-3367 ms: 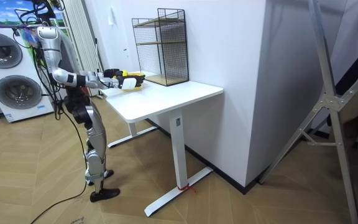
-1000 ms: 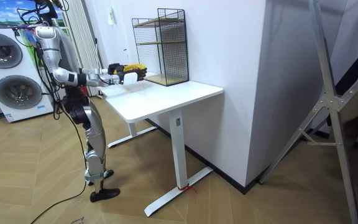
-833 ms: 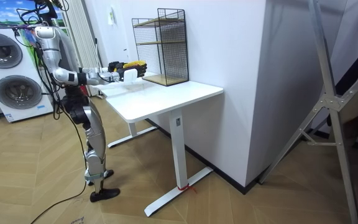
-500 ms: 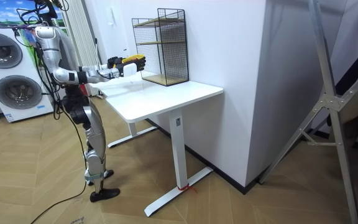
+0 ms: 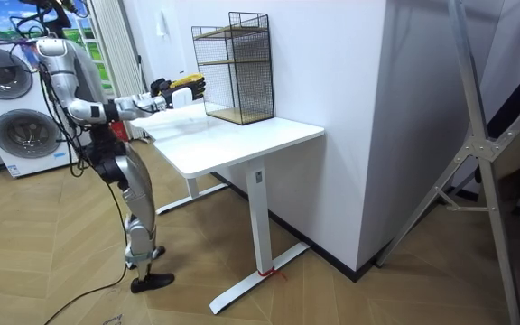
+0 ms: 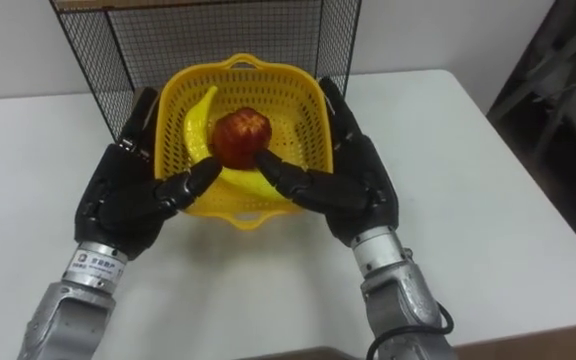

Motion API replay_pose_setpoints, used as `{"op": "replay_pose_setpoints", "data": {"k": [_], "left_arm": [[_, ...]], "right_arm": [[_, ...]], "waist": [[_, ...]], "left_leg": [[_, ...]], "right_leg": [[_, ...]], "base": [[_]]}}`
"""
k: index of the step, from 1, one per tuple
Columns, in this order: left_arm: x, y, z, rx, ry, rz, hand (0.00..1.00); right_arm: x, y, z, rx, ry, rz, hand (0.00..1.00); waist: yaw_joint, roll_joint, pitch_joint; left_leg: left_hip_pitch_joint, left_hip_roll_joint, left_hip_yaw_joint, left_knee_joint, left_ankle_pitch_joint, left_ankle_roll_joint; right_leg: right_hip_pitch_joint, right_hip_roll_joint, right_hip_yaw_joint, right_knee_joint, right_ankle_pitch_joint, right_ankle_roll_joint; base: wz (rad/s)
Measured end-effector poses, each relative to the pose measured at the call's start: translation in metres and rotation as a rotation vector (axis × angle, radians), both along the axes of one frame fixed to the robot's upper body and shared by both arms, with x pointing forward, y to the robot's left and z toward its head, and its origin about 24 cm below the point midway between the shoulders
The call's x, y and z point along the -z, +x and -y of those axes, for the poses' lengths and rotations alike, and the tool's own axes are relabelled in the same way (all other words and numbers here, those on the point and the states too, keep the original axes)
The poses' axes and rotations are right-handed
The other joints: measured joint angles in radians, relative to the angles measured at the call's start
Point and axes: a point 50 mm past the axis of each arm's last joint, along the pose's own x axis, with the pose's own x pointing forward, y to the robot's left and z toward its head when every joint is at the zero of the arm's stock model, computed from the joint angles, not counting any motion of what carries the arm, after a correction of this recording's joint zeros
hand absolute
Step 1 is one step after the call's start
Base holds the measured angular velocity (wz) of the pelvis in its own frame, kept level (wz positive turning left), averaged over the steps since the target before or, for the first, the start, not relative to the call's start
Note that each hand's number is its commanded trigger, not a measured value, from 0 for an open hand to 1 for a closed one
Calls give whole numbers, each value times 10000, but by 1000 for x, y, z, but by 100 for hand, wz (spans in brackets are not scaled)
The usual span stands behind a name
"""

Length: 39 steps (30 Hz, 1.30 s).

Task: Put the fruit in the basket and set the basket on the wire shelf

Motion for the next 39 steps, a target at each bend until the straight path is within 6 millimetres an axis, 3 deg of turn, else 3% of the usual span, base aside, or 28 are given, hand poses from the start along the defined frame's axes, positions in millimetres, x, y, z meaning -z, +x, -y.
{"op": "replay_pose_setpoints", "data": {"k": [3,6,8,10,11,13,14,16,17,18,20,22,24,25,27,28,30,32,34,36,38,39], "left_arm": [[0,0,-1,-66,-11,20,0],[0,0,-1,-89,-79,27,0],[0,-1,-2,-121,-77,37,0],[0,-1,-3,-195,-63,81,0],[0,-1,-4,-200,-126,60,0],[0,-1,-4,-191,-156,34,0],[0,-1,-4,-177,-122,37,0],[0,-1,-3,-174,-170,51,0],[0,-1,-4,-196,-169,28,0],[0,-1,-4,-188,-162,47,0],[0,0,-2,-152,-184,67,0],[0,-1,-2,-120,-181,70,0],[0,-1,-3,-109,-122,62,0],[0,-1,-4,-92,-77,60,0],[-1,-1,-4,-90,-52,87,0],[-1,-1,-4,-105,-36,105,0],[-2,1,-4,-99,5,182,0],[-8,6,-5,-122,39,463,0],[-12,9,-8,-251,-64,647,0],[-12,9,-9,-302,-102,655,0],[-11,8,-5,-181,-176,613,0],[-10,8,-3,-88,-170,549,0]], "right_arm": [[0,0,-1,-14,51,7,0],[0,0,-3,19,336,19,0],[0,-1,-3,-3,349,53,0],[0,-1,-5,-70,379,22,0],[0,-1,-5,-66,433,10,0],[1,-1,-6,-60,602,-42,0],[1,-1,-4,-61,612,-79,0],[2,-1,-3,-108,506,-141,0],[4,-2,-4,-142,478,-253,0],[6,-2,-3,-116,465,-325,0],[5,-2,-2,-83,453,-274,0],[5,-2,-3,-43,505,-207,0],[4,-2,-3,-47,559,-190,0],[4,-2,-3,-57,538,-180,0],[3,-1,-4,-70,565,-144,0],[2,-1,-4,-75,570,-121,0],[1,0,-4,-59,564,-39,0],[-4,5,-5,-70,619,208,0],[-8,9,-7,-129,628,372,0],[-9,9,-7,-215,558,386,0],[-7,8,-5,-209,430,330,0],[-5,6,-1,-204,263,232,0]], "waist": [[72,-80,-34],[43,-125,-79],[47,-8,-79],[27,13,-84],[32,-36,-27],[29,-84,24],[3,-70,6],[48,-38,-5],[146,-98,-31],[40,-153,-151],[-14,-271,-188],[-9,-373,-145],[23,-347,-108],[14,-361,-108],[8,-420,-85],[16,-459,-59],[20,-439,-17],[29,-462,94],[37,-410,152],[34,-286,211],[42,-95,140],[40,52,51]], "left_leg": [[-476,306,-130,1318,-586,-221],[-781,473,-267,2107,-604,-382],[-868,611,-259,2401,-525,-456],[-1015,616,-251,2558,-291,-500],[-1329,605,-283,2863,-59,-507],[-1935,515,-269,2713,14,-529],[-2408,401,-275,2132,124,-560],[-2871,373,-275,952,863,-486],[-2885,351,-284,496,1518,-431],[-2810,229,-353,324,1941,-316],[-2702,56,-352,355,2067,-169],[-2683,10,-256,679,1967,-8],[-2781,-121,-61,1258,1321,133],[-2765,-196,-39,1330,1180,202],[-2512,-666,213,1452,758,484],[-2414,-780,313,1468,689,556],[-2189,-1051,330,1560,351,760],[-2253,-1105,232,1568,293,840],[-2390,-1040,110,1589,280,870],[-2454,-999,117,1689,275,864],[-2558,-971,124,1688,317,803],[-2549,-926,91,1495,471,764]], "right_leg": [[-390,69,-83,1071,-738,-219],[-508,133,-133,1546,-1067,-392],[-439,250,-114,1537,-1097,-477],[-435,233,-67,1537,-1120,-570],[-383,201,32,1525,-1119,-697],[-404,84,76,1426,-1095,-705],[-432,36,142,1373,-1081,-689],[-415,-12,155,1343,-1095,-589],[-266,-67,218,1337,-1193,-538],[-160,-128,221,1341,-1312,-435],[-20,-258,237,1346,-1463,-284],[114,-354,265,1310,-1555,-142],[273,-573,354,1457,-1827,96],[260,-714,358,1632,-1917,197],[-254,-1455,456,3309,-2038,555],[-480,-1679,461,3893,-1935,721],[-1039,-2137,455,5373,-1224,804],[-1348,-2158,401,5696,-878,854],[-1461,-2022,346,5407,-1200,970],[-1475,-1838,74,3684,-1800,885],[-1274,-1645,-4,2894,-1877,806],[-1198,-1540,-101,2580,-1705,729]], "base": [[0],[16],[4],[0],[-3],[-7],[-20],[-30],[-19],[-7],[7],[-3],[-5],[0],[0],[0],[10],[11],[3],[-2],[-6],[-4]]}}
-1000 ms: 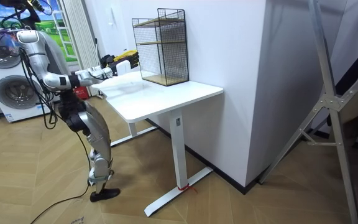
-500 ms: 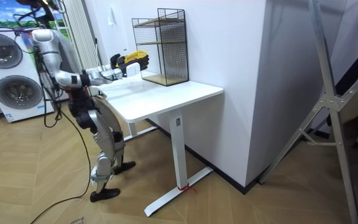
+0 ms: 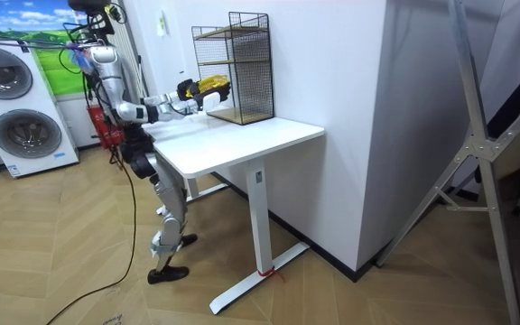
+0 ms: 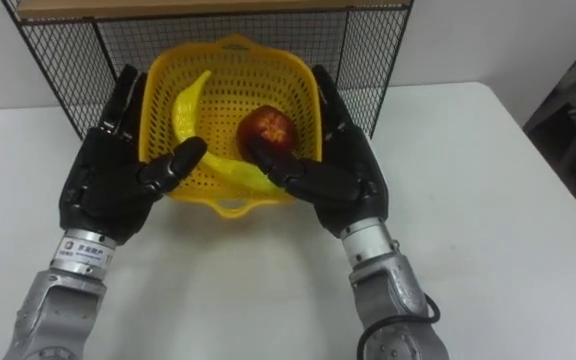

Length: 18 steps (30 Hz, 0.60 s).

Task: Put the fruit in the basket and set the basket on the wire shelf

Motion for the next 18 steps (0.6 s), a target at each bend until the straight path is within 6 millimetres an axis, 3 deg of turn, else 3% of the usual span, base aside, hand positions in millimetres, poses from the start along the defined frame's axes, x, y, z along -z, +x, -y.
{"op": "replay_pose_setpoints", "data": {"k": [2,5,7,11,13,15,18], "left_arm": [[1,-1,2,129,50,-33,0],[1,-1,3,250,155,-65,0],[2,-2,3,254,178,-85,0],[2,-2,3,283,176,-102,0],[2,-2,3,280,194,-115,0],[3,-2,2,306,260,-139,0],[4,-2,1,348,374,-176,0]], "right_arm": [[3,-3,3,33,-80,-157,0],[8,-3,4,92,-110,-355,0],[9,-3,3,44,-122,-470,0],[10,-3,4,104,-135,-524,0],[10,-3,4,101,-126,-534,0],[11,-3,4,113,-136,-574,0],[13,-3,4,116,-170,-727,0]], "waist": [[-79,35,-80],[-101,-82,-210],[-86,-104,-217],[-95,-64,-147],[-81,-52,-117],[-73,-5,-13],[-79,-11,16]], "left_leg": [[243,10,-88,-466,267,-35],[739,61,-95,-1340,718,-112],[935,137,-112,-1581,843,-158],[1191,247,-214,-1775,911,-203],[1197,252,-213,-1864,942,-206],[1150,270,-210,-1931,984,-209],[1064,262,-192,-2018,1050,-201]], "right_leg": [[324,123,-146,-581,251,-40],[848,365,-239,-1573,750,-113],[1128,521,-280,-2027,983,-148],[1671,816,-281,-2834,1345,-149],[1710,858,-279,-3004,1420,-140],[1702,908,-284,-3167,1511,-145],[1610,907,-292,-3206,1553,-159]], "base": [[6],[-2],[0],[1],[0],[0],[3]]}}
